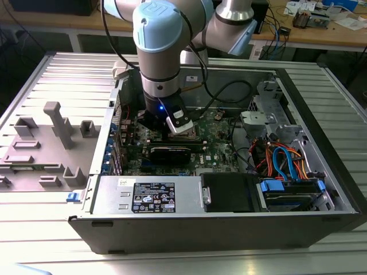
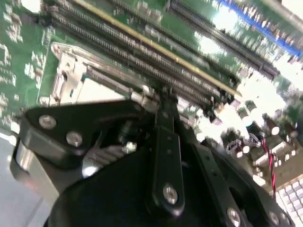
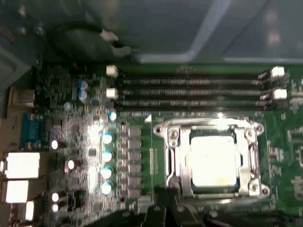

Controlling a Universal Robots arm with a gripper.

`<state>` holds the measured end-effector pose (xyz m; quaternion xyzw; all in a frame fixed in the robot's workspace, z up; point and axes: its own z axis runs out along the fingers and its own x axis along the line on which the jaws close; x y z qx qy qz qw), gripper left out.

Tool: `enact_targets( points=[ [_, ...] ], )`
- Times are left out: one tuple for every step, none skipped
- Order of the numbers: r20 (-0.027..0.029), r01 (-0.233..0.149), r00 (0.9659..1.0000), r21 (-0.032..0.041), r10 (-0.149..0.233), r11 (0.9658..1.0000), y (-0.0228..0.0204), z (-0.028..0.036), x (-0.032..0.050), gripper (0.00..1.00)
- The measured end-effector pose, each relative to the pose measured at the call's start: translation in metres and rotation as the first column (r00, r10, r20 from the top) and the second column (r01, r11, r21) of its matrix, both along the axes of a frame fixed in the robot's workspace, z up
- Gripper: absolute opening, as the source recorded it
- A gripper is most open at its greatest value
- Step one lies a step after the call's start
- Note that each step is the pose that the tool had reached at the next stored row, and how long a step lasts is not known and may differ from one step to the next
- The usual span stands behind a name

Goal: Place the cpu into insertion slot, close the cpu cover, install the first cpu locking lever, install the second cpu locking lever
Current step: 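Install the second cpu locking lever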

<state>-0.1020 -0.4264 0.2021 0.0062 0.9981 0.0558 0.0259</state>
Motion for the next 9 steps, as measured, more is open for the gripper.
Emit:
enact_targets(
  points=[
    [-0.0004, 0.000, 1.0000, -0.0001, 0.000, 1.0000, 0.0000, 0.0002, 0.0000, 0.11],
    [-0.0006, 0.000, 1.0000, -0.0004, 0.000, 1.0000, 0.0000, 0.0004, 0.0000, 0.11],
    [-0.0006, 0.000, 1.0000, -0.0003, 0.000, 1.0000, 0.0000, 0.0003, 0.0000, 0.11],
    [-0.0006, 0.000, 1.0000, -0.0004, 0.000, 1.0000, 0.0000, 0.0005, 0.0000, 0.11],
    [-0.0004, 0.000, 1.0000, 0.0001, 0.000, 1.0000, 0.0001, 0.0017, 0.0000, 0.11],
    [-0.0004, 0.000, 1.0000, 0.0001, 0.000, 1.0000, 0.0001, 0.0040, 0.0000, 0.11],
    [-0.0006, 0.000, 1.0000, -0.0003, 0.000, 1.0000, 0.0001, 0.0090, 0.0000, 0.11],
    [-0.0005, 0.000, 1.0000, -0.0003, 0.000, 1.0000, 0.0001, 0.0124, 0.0001, 0.11],
    [-0.0006, 0.000, 1.0000, -0.0005, 0.000, 1.0000, 0.0000, 0.0176, 0.0002, 0.11]
  ],
)
